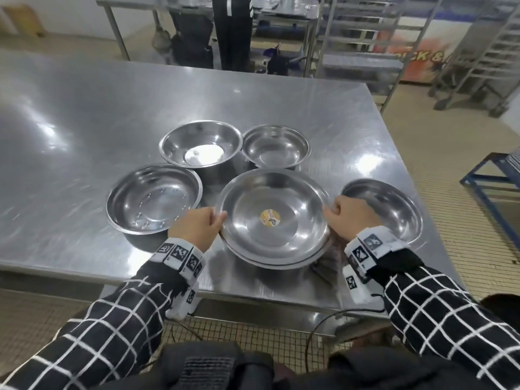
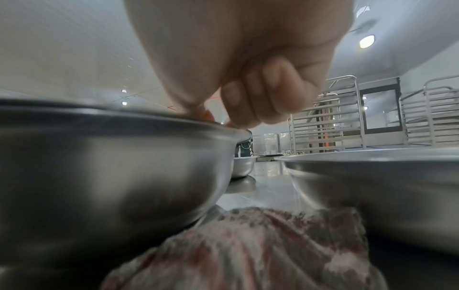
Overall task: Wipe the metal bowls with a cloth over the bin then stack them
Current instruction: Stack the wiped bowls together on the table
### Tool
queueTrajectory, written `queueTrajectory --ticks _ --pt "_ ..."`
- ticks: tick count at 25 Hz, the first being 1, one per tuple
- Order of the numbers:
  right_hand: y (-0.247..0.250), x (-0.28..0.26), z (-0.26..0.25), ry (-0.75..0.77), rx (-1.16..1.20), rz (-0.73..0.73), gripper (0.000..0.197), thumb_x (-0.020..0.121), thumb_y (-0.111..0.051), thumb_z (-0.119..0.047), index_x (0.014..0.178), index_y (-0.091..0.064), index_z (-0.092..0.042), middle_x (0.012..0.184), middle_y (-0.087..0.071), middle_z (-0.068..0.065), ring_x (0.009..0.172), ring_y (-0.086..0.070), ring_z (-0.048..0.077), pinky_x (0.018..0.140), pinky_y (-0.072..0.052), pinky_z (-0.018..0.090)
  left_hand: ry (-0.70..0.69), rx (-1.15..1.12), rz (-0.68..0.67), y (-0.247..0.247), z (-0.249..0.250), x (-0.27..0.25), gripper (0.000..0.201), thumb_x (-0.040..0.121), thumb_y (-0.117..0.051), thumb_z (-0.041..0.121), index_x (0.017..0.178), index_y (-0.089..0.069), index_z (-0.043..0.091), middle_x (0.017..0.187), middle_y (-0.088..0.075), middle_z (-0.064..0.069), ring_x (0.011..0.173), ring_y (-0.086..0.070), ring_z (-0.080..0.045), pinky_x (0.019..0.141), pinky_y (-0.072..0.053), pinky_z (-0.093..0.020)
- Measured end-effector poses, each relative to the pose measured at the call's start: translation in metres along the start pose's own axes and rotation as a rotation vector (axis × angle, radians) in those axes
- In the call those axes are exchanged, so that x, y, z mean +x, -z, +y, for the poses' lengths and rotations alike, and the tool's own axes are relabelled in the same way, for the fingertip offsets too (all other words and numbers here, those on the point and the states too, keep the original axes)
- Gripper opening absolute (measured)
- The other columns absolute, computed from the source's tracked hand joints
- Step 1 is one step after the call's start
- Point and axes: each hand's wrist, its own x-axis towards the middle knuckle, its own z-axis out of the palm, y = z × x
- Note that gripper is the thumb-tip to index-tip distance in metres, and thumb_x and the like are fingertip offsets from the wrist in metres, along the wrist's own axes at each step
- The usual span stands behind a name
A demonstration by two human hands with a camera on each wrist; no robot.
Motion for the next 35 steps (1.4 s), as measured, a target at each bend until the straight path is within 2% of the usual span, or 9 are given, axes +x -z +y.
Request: queueTrajectory --ticks 5,10,14,16,21,26,29,32,35 --pt "0.021 0.040 -0.044 0.274 0.279 0.038 0.020 0.097 -0.049 -0.030 0.090 -0.056 -0.012 0.080 -0.061 0.002 0.070 -0.055 0.013 0.059 -0.042 0.018 0.088 -0.087 0.111 0.039 -0.022 0.030 0.044 0.098 -0.038 0.044 0.063 -0.045 0.020 0.067 -0.053 -0.004 0.068 -0.049 -0.023 0.065 -0.034 -0.032" --pt "0.021 0.115 -0.118 0.419 0.111 -0.082 0.013 0.094 -0.049 -0.028 0.089 -0.054 -0.018 0.082 -0.060 -0.001 0.080 -0.057 0.019 0.071 -0.043 0.030 0.243 -0.112 0.130 0.081 -0.074 0.091 0.028 0.096 -0.044 0.035 0.073 -0.053 0.020 0.079 -0.061 -0.008 0.074 -0.053 -0.026 0.067 -0.036 -0.031" --pt "0.011 0.187 -0.177 0.382 0.028 -0.153 0.015 0.092 -0.048 -0.031 0.084 -0.057 -0.023 0.081 -0.063 -0.005 0.078 -0.063 0.018 0.074 -0.052 0.034 0.355 -0.096 0.050 0.094 -0.120 0.145 0.020 0.094 -0.047 0.027 0.087 -0.061 0.015 0.099 -0.065 -0.018 0.090 -0.057 -0.032 0.075 -0.039 -0.032" --pt "0.007 0.218 -0.195 0.325 -0.032 -0.138 0.019 0.092 -0.048 -0.032 0.097 -0.063 -0.022 0.091 -0.066 -0.003 0.084 -0.065 0.021 0.082 -0.054 0.038 0.355 -0.092 0.013 0.093 -0.132 0.169 0.024 0.094 -0.049 0.027 0.098 -0.066 0.011 0.105 -0.066 -0.017 0.099 -0.059 -0.033 0.080 -0.041 -0.032" --pt "-0.015 0.288 -0.240 0.230 -0.186 -0.232 0.035 0.097 -0.051 -0.025 0.129 -0.053 -0.014 0.126 -0.060 0.005 0.110 -0.059 0.027 0.096 -0.046 0.039 0.332 -0.141 -0.192 0.081 -0.145 0.226 0.029 0.098 -0.044 0.029 0.074 -0.053 0.016 0.076 -0.053 0.000 0.073 -0.051 -0.019 0.072 -0.036 -0.029" --pt "-0.038 0.318 -0.246 0.241 -0.372 -0.265 0.032 0.089 -0.063 -0.024 0.119 -0.056 -0.017 0.118 -0.060 0.002 0.104 -0.060 0.025 0.092 -0.049 0.039 0.293 -0.280 -0.418 0.061 -0.151 0.258 0.043 0.099 -0.041 0.043 0.105 -0.066 0.008 0.104 -0.068 -0.003 0.095 -0.064 -0.020 0.078 -0.047 -0.028" --pt "-0.050 0.331 -0.245 0.246 -0.451 -0.372 0.036 0.083 -0.071 -0.029 0.116 -0.060 -0.020 0.105 -0.065 -0.002 0.089 -0.063 0.017 0.083 -0.053 0.034 0.289 -0.349 -0.391 0.055 -0.149 0.264 0.030 0.096 -0.051 0.037 0.095 -0.066 0.011 0.090 -0.066 -0.003 0.081 -0.062 -0.016 0.062 -0.044 -0.018" --pt "-0.044 0.328 -0.255 0.190 -0.204 -0.351 0.026 0.091 -0.062 -0.022 0.116 -0.059 -0.015 0.103 -0.064 0.000 0.076 -0.058 0.013 0.062 -0.043 0.021 0.287 -0.350 -0.279 0.062 -0.148 0.265 0.024 0.095 -0.054 0.034 0.079 -0.057 0.017 0.075 -0.059 0.000 0.063 -0.053 -0.010 0.052 -0.037 -0.018" --pt "-0.030 0.322 -0.264 0.161 0.014 -0.232 0.026 0.094 -0.056 -0.015 0.119 -0.060 -0.011 0.111 -0.065 0.007 0.088 -0.060 0.023 0.079 -0.048 0.030 0.280 -0.414 -0.119 0.083 -0.144 0.264 0.021 0.097 -0.051 0.027 0.080 -0.054 0.016 0.076 -0.059 -0.003 0.061 -0.051 -0.012 0.051 -0.034 -0.019"
